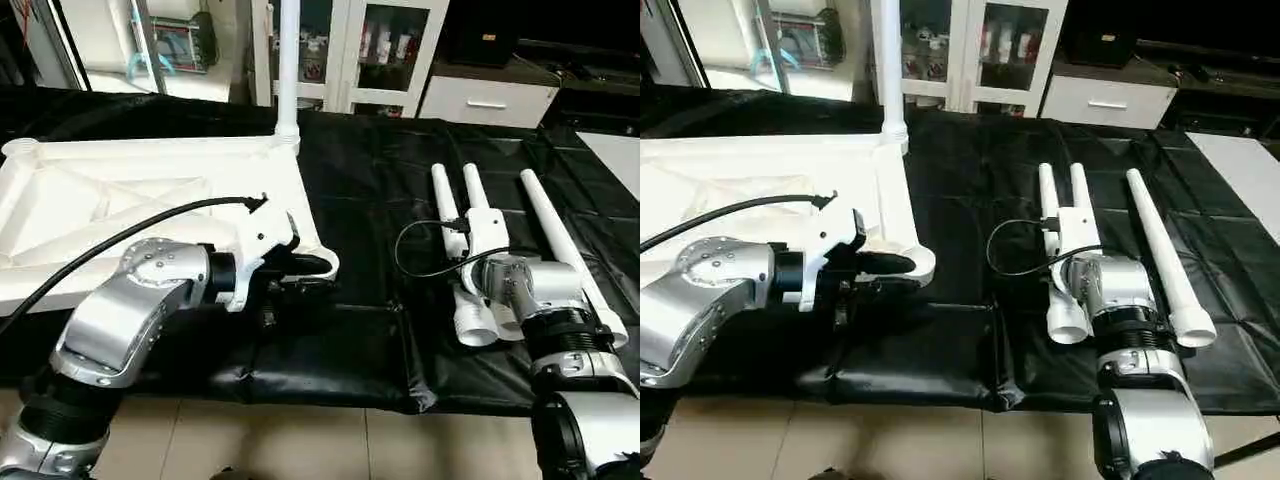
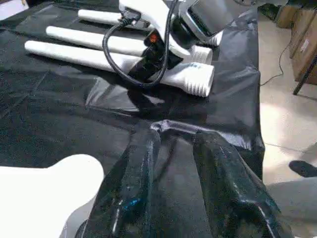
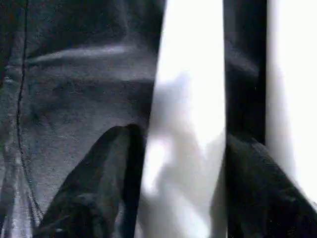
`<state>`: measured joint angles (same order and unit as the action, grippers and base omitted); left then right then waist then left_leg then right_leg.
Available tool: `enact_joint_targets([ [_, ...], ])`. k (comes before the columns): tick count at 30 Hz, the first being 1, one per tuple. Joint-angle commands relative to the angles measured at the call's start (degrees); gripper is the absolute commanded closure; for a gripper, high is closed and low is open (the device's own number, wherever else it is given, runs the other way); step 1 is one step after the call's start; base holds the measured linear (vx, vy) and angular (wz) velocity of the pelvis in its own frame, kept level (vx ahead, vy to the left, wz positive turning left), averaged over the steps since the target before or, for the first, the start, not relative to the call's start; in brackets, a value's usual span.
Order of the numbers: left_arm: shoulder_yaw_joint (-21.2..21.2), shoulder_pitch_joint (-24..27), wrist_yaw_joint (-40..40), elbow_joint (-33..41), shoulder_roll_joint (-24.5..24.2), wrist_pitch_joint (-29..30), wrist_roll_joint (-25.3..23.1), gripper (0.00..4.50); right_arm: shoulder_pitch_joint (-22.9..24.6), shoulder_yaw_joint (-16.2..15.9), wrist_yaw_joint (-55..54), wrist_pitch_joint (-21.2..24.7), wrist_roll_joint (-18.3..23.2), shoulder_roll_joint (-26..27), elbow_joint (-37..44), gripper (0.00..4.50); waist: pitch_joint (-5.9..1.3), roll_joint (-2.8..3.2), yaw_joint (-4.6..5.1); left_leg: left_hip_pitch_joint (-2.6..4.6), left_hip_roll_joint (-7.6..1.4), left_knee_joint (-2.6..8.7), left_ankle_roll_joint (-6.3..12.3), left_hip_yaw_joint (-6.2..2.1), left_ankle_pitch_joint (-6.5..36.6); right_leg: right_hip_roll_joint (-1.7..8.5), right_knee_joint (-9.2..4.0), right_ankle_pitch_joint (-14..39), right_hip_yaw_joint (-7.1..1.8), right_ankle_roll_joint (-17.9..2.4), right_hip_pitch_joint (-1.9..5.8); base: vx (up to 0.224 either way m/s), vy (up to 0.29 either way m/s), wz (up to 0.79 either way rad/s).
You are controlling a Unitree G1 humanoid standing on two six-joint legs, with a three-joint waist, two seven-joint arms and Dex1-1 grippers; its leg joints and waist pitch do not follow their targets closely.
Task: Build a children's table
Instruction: Pick table leg
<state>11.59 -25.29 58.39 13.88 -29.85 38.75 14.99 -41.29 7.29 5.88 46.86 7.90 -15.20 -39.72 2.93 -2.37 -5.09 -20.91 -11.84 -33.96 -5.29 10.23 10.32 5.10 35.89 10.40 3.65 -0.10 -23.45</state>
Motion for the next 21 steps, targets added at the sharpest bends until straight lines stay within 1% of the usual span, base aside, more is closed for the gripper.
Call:
enact_joint_targets([
  [1, 0.42, -0.79, -0.32, 0.68, -0.44, -0.20, -0.01, 2.99, -1.03, 0.84, -0.34, -0.29, 0.29, 0.13, -1.36, 1.99, -3.79, 0.16, -0.07, 0.57, -0.48, 3.99, -3.56, 0.18, 9.08, 2.12, -3.50, 8.49, -2.20, -8.84, 2.83, 0.000, 0.000, 0.00],
  [3, 0.38, -0.76, -0.37, 0.75, -0.80, 0.08, 0.08, 2.99, -1.16, 1.15, -0.37, -0.77, 0.57, 0.49, -1.22, 2.14, -3.79, 0.10, -0.09, 0.55, -0.48, 4.01, -3.49, 0.17, 8.71, 2.11, -3.41, 7.99, -2.18, -8.95, 2.85, 0.000, 0.000, 0.00],
  [4, 0.38, -0.76, -0.41, 0.76, -0.87, 0.09, 0.09, 2.99, -1.19, 1.23, -0.38, -0.95, 0.64, 0.55, -1.19, 2.14, -3.77, 0.08, -0.09, 0.55, -0.45, 4.00, -3.49, 0.20, 8.80, 2.11, -3.44, 8.07, -2.19, -8.96, 2.84, 0.000, 0.000, 0.00],
  [5, 0.32, -0.78, -0.58, 0.76, -1.02, -0.01, 0.04, 2.99, -1.31, 1.57, -0.47, -1.54, 0.89, 0.69, -1.08, 2.21, -3.76, 0.16, -0.13, 0.58, -0.48, 4.00, -3.51, 0.19, 8.97, 2.15, -3.45, 8.24, -2.20, -8.94, 2.82, 0.000, 0.000, 0.00],
  [6, 0.19, -0.87, -0.78, 0.60, -1.23, -0.22, -0.07, 2.99, -1.48, 1.95, -0.33, -2.02, 1.30, 0.87, -0.58, 2.43, -3.79, 0.16, -0.13, 0.63, -0.49, 3.98, -3.51, 0.20, 9.11, 2.17, -3.45, 8.26, -2.21, -8.89, 2.80, 0.000, 0.000, 0.00],
  [7, 0.09, -0.94, -0.88, 0.46, -1.38, -0.36, -0.16, 2.99, -1.59, 2.16, -0.16, -2.20, 1.58, 0.99, -0.13, 2.50, -3.81, 0.19, -0.13, 0.59, -0.49, 3.99, -3.45, 0.19, 8.96, 2.15, -3.40, 7.86, -2.22, -8.94, 2.82, 0.000, 0.000, 0.00],
  [11, -0.83, -1.48, -1.33, -0.32, -1.52, -0.50, -0.06, 2.99, -1.77, 3.14, 1.17, -3.24, 3.05, 1.63, 2.17, 2.66, -3.86, 0.18, -0.13, 0.52, -0.45, 3.94, -3.31, 0.22, 8.50, 2.11, -3.30, 7.01, -2.22, -9.12, 2.92, 0.000, 0.000, 0.00],
  [12, -1.67, -2.22, -1.64, -1.04, -1.69, 0.08, 0.30, 2.99, -1.95, 3.76, 2.17, -3.14, 4.07, 2.03, 4.18, 2.71, -3.95, 0.08, -0.17, 0.53, -0.44, 3.87, -3.00, 0.23, 7.47, 2.06, -3.15, 5.56, -2.23, -9.31, 2.95, 0.000, 0.000, 0.00],
  [14, -2.38, -2.82, -2.18, -1.62, -1.67, 0.65, 0.53, 2.99, -1.95, 3.99, 2.66, -2.45, 4.67, 2.18, 5.96, 2.72, -4.01, 0.10, -0.22, 0.44, -0.41, 3.82, -2.69, 0.19, 6.51, 2.02, -2.93, 4.32, -2.23, -9.46, 3.03, 0.000, 0.000, 0.00],
  [16, -3.13, -3.25, -3.13, -2.01, -1.23, 0.97, 0.81, 2.99, -1.79, 4.35, 2.83, -2.06, 5.33, 2.30, 7.63, 2.73, -3.93, 0.05, -0.29, 0.44, -0.40, 3.83, -2.70, 0.22, 6.60, 2.06, -2.97, 4.56, -2.24, -9.57, 3.03, 0.000, 0.000, 0.00],
  [18, -4.96, -4.13, -5.06, -2.40, 0.26, 2.12, 2.16, 2.99, -1.22, 5.04, 3.57, -1.90, 6.79, 2.38, 11.16, 2.73, -3.87, 0.07, -0.28, 0.42, -0.40, 3.85, -2.80, 0.26, 6.91, 2.01, -3.02, 4.99, -2.28, -9.50, 3.00, 0.000, 0.000, 0.00],
  [19, -5.58, -4.43, -5.72, -2.51, 0.80, 2.71, 2.67, 2.82, -0.99, 5.32, 3.95, -2.13, 7.28, 2.45, 12.23, 2.73, -3.93, 0.08, -0.30, 0.50, -0.41, 3.83, -2.83, 0.26, 7.00, 1.98, -3.01, 4.96, -2.26, -9.47, 2.99, 0.000, 0.000, 0.00],
  [20, -8.20, -6.04, -8.88, -3.53, 3.42, 5.27, 4.23, 2.72, 0.14, 5.76, 7.47, -3.02, 9.85, 2.60, 16.03, 2.73, -3.87, 0.09, -0.28, 0.50, -0.42, 3.83, -2.86, 0.35, 7.50, 1.93, -3.02, 5.06, -2.31, -9.52, 2.95, 0.000, 0.000, 0.00],
  [21, -8.64, -6.31, -9.42, -3.71, 3.87, 5.71, 4.49, 2.65, 0.34, 5.82, 8.10, -3.18, 10.30, 2.62, 16.66, 2.73, -3.89, 0.13, -0.54, 0.67, -0.45, 3.74, -2.69, 0.39, 7.89, 2.00, -3.09, 4.73, -2.37, -9.57, 2.93, 0.000, 0.000, 0.00],
])
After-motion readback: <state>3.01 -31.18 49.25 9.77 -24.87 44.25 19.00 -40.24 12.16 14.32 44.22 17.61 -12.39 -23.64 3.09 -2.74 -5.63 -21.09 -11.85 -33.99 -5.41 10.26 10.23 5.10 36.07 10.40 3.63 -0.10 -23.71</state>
